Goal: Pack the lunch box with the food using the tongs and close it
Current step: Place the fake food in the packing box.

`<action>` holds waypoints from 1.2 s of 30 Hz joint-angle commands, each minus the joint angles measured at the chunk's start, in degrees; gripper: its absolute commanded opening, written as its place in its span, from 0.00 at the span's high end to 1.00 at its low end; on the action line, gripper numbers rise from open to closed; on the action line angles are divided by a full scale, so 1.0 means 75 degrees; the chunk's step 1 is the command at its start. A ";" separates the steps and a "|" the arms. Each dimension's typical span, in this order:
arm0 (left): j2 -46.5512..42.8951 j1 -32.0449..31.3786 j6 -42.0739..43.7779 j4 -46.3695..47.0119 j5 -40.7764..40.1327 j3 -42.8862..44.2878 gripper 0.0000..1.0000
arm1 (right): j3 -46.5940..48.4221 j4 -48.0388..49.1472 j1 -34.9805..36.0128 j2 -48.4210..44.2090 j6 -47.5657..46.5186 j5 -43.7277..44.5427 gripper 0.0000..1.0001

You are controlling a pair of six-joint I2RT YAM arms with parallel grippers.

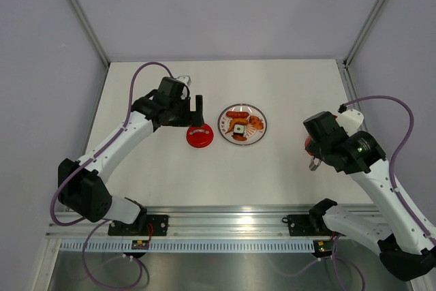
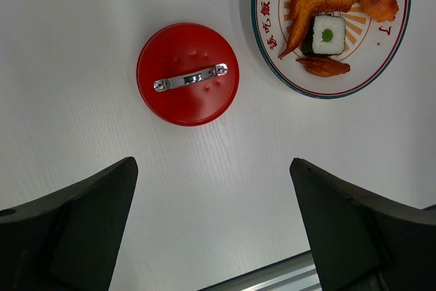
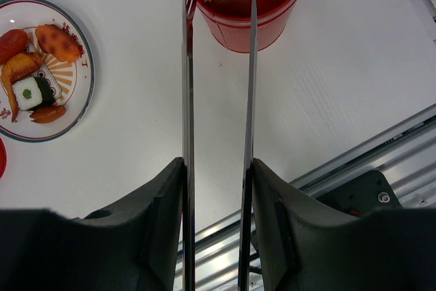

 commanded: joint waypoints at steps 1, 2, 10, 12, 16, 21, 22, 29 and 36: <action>0.0029 -0.0047 0.0159 0.0063 0.0017 0.0330 0.01 | 0.0124 -0.2040 -0.0084 0.0033 0.0174 0.0263 0.52; 0.0029 -0.0047 0.0159 0.0075 0.0017 0.0330 0.01 | 0.0159 -0.2040 -0.0073 0.0045 0.0174 0.0263 0.52; 0.0018 -0.0047 0.0170 0.0075 -0.0018 0.0318 0.01 | 0.0358 -0.2040 -0.0072 0.0033 0.0139 0.0345 0.45; 0.0018 -0.0036 0.0182 0.0063 -0.0018 0.0318 0.01 | 0.0335 -0.2052 -0.0073 0.0033 0.0139 0.0322 0.45; 0.0029 -0.0047 0.0206 0.0063 -0.0041 0.0307 0.01 | 0.0311 -0.2052 -0.0084 0.0021 0.0162 0.0334 0.45; 0.0041 -0.0047 0.0194 0.0052 -0.0042 0.0283 0.01 | 0.0370 -0.2040 -0.0072 -0.0002 0.0139 0.0334 0.57; 0.0041 -0.0047 0.0205 0.0063 -0.0042 0.0283 0.01 | 0.0405 -0.2052 -0.0072 -0.0002 0.0127 0.0334 0.65; 0.0053 -0.0059 0.0170 0.0075 -0.0065 0.0248 0.01 | 0.0944 -0.2040 -0.0073 0.0021 -0.0060 0.0462 0.94; 0.0135 -0.0351 0.0135 0.0122 -0.0054 0.0307 0.01 | 0.1260 -0.2028 -0.0072 0.0314 -0.0177 0.0778 0.96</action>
